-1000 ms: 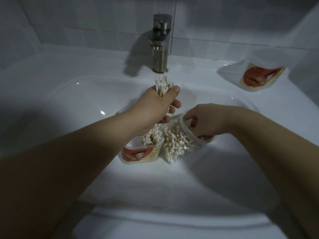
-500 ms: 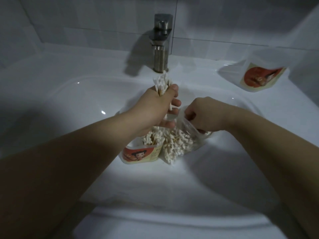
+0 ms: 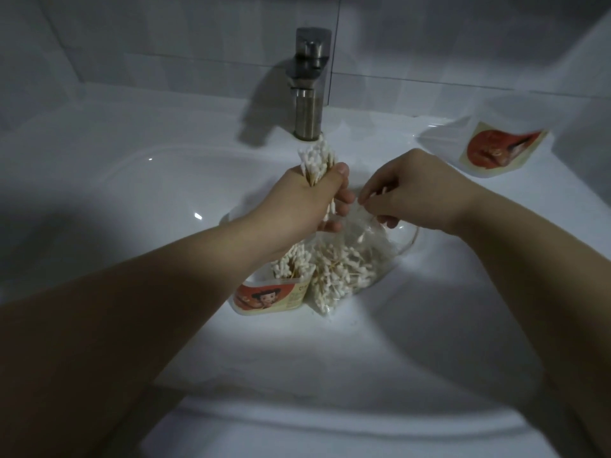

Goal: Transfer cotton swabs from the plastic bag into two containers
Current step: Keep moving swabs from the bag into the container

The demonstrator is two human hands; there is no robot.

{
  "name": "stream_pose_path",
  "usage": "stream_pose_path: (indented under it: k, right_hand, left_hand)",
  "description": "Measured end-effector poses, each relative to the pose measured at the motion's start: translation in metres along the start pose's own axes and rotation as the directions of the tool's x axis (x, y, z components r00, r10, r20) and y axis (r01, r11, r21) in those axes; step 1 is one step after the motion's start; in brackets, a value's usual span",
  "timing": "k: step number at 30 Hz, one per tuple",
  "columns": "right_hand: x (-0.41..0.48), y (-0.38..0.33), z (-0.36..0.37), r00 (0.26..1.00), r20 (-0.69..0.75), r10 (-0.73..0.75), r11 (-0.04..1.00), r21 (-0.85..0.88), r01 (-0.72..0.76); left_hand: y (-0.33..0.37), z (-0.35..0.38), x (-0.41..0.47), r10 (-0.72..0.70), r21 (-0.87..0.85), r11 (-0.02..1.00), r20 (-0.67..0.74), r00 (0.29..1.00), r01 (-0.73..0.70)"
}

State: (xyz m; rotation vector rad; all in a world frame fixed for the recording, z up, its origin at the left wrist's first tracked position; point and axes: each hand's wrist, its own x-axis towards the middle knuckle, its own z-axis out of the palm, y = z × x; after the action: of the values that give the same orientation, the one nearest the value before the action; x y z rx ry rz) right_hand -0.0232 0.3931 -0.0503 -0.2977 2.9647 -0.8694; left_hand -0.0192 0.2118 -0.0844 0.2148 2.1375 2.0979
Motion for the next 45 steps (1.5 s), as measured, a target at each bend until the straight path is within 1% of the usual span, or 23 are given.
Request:
stream_pose_path:
  k: [2, 5, 8, 11, 14, 16, 18, 20, 21, 23, 24, 25, 26, 28, 30, 35, 40, 42, 45]
  right_hand:
    - [0.000, -0.001, 0.001, 1.000, 0.000, 0.001, 0.997, 0.075, -0.001]
    - [0.000, -0.001, 0.002, 1.000, 0.021, -0.008, 0.997, 0.073, 0.006]
    - [0.000, -0.001, 0.001, 1.000, 0.010, -0.004, 0.999, 0.036, 0.004]
    - [0.000, 0.001, -0.004, 0.998, -0.056, 0.004, 0.999, 0.038, -0.002]
    - [-0.001, 0.001, -0.007, 0.995, -0.101, 0.026, 0.996, 0.092, -0.017]
    - [-0.001, 0.001, -0.008, 0.990, -0.130, 0.049, 0.984, 0.174, -0.026]
    - [-0.001, 0.001, -0.008, 0.984, -0.164, 0.066, 0.966, 0.257, -0.022]
    - [0.000, 0.000, -0.009, 0.977, -0.197, 0.083, 0.940, 0.341, -0.011]
    - [0.000, 0.000, -0.010, 0.974, -0.209, 0.093, 0.923, 0.384, -0.005]
    - [0.001, -0.002, -0.010, 0.969, -0.224, 0.106, 0.885, 0.465, 0.011]
    - [0.001, -0.003, -0.009, 0.968, -0.226, 0.104, 0.870, 0.493, 0.021]
    - [0.001, -0.004, -0.007, 0.970, -0.224, 0.098, 0.858, 0.513, 0.032]
    - [0.001, -0.006, -0.005, 0.972, -0.218, 0.089, 0.847, 0.530, 0.041]
    - [0.000, -0.009, 0.000, 0.977, -0.199, 0.081, 0.824, 0.564, 0.046]
    - [0.001, -0.010, 0.004, 0.981, -0.177, 0.082, 0.798, 0.601, 0.042]
    - [0.004, -0.008, 0.006, 0.982, -0.161, 0.103, 0.734, 0.679, 0.034]
    - [0.006, -0.003, 0.003, 0.982, -0.144, 0.123, 0.673, 0.739, 0.025]
    - [0.007, -0.003, 0.004, 0.981, -0.144, 0.130, 0.667, 0.745, 0.021]
    - [0.008, -0.001, 0.004, 0.975, -0.162, 0.154, 0.685, 0.728, 0.013]
  left_hand:
    - [0.001, 0.000, 0.000, 0.062, 0.096, 0.993, 0.007, 0.998, -0.063]
    - [0.002, -0.001, -0.002, 0.106, 0.290, 0.950, 0.043, 0.993, -0.114]
    - [-0.001, -0.002, -0.003, 0.063, 0.439, 0.892, 0.106, 0.992, -0.104]
    - [-0.007, -0.003, -0.005, -0.001, 0.570, 0.815, 0.186, 0.983, -0.107]
    - [-0.011, -0.005, -0.003, -0.052, 0.601, 0.796, 0.187, 0.981, -0.072]
    - [-0.012, -0.006, -0.001, -0.085, 0.613, 0.790, 0.146, 0.986, -0.023]
    - [-0.014, -0.007, 0.002, -0.101, 0.599, 0.800, 0.089, 0.991, 0.027]
    - [-0.014, -0.006, 0.005, -0.095, 0.536, 0.841, 0.027, 0.995, 0.066]
    - [-0.013, -0.006, 0.006, -0.091, 0.462, 0.883, -0.005, 0.996, 0.083]
    - [-0.010, -0.004, 0.006, -0.092, 0.224, 0.970, -0.028, 0.995, 0.096]
    - [-0.008, -0.004, 0.006, -0.099, 0.115, 0.988, -0.014, 0.995, 0.100]
    - [-0.007, -0.004, 0.005, -0.107, 0.050, 0.993, 0.012, 0.994, 0.106]
    - [-0.007, -0.004, 0.004, -0.109, 0.023, 0.994, 0.045, 0.993, 0.108]
    - [-0.008, -0.004, 0.003, -0.097, 0.015, 0.995, 0.102, 0.990, 0.096]
    - [-0.008, -0.003, 0.002, -0.075, -0.015, 0.997, 0.130, 0.989, 0.077]
    - [-0.007, -0.004, 0.001, -0.080, -0.082, 0.992, 0.137, 0.987, 0.092]
    - [-0.004, -0.005, 0.001, -0.075, -0.076, 0.993, 0.152, 0.986, 0.087]
    - [-0.004, -0.006, 0.001, -0.084, -0.091, 0.991, 0.154, 0.984, 0.099]
    - [-0.003, -0.007, 0.001, -0.088, -0.102, 0.989, 0.176, 0.980, 0.107]
